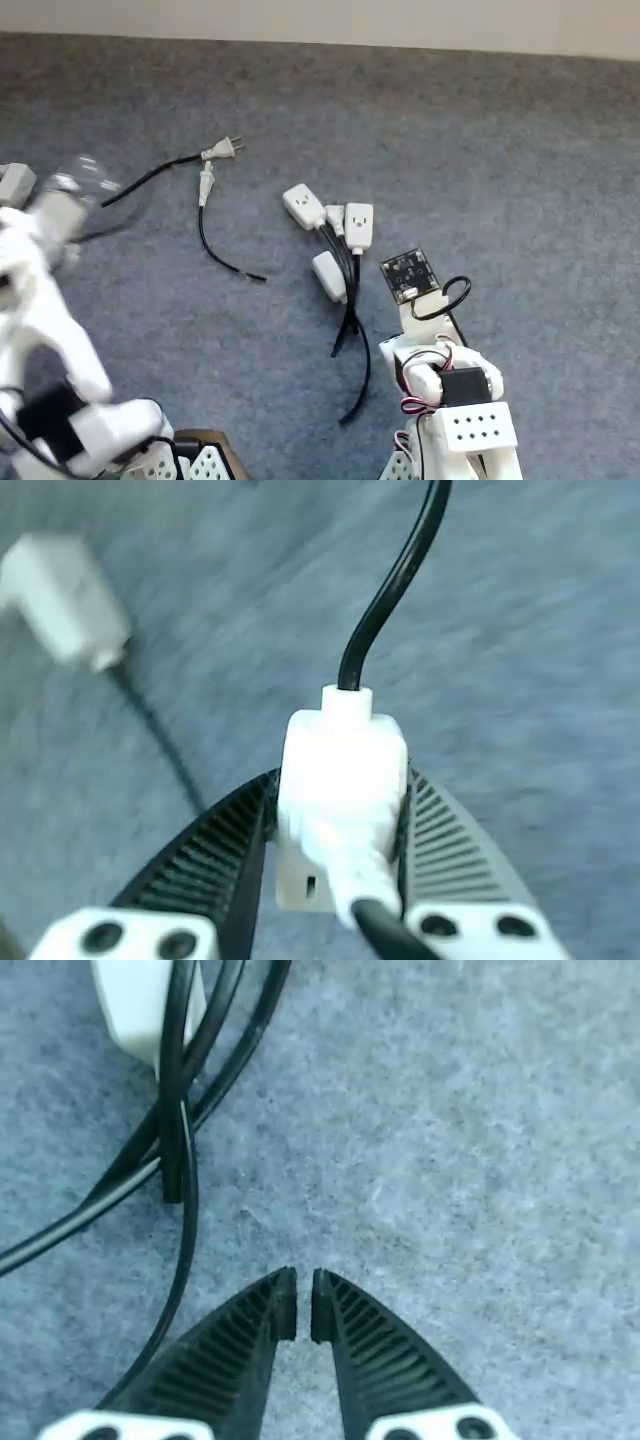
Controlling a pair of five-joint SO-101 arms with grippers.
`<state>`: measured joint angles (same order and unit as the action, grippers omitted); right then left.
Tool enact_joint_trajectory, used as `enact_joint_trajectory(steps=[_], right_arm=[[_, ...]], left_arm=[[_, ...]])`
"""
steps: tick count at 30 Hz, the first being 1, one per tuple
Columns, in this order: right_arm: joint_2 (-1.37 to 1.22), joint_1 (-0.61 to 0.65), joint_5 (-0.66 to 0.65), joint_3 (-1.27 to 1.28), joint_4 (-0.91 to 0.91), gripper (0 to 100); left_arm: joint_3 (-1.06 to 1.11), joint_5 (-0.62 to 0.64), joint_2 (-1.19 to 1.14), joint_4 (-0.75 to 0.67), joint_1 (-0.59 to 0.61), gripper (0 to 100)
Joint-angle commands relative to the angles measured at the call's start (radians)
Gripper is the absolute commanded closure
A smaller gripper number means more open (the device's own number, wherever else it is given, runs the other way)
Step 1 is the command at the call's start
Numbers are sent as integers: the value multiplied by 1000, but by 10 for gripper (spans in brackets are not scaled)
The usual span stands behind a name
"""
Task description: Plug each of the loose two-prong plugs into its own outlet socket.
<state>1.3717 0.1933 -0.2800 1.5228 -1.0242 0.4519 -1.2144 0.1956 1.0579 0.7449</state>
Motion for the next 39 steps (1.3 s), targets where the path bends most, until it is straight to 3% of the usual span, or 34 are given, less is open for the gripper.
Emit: enact_joint_trajectory(steps=[1,8,14,19,22,31,39], right_arm=[[10,-10,-9,-4,19,961],[13,-10,-9,19,24,961],[13,-10,-9,21,24,961],[13,-10,-9,22,24,961],[13,-10,-9,22,24,961],[13,-10,-9,22,24,961],[13,-10,-9,22,24,961]], left_arm=[[-427,92,-377,25,137,997],[-1099,109,-900,321,182,997],[-1554,110,-1175,588,131,995],[-1802,163,-1303,709,128,853],[-1831,193,-1325,710,137,781],[-1732,244,-1264,715,124,779],[-1402,307,-949,713,64,779]])
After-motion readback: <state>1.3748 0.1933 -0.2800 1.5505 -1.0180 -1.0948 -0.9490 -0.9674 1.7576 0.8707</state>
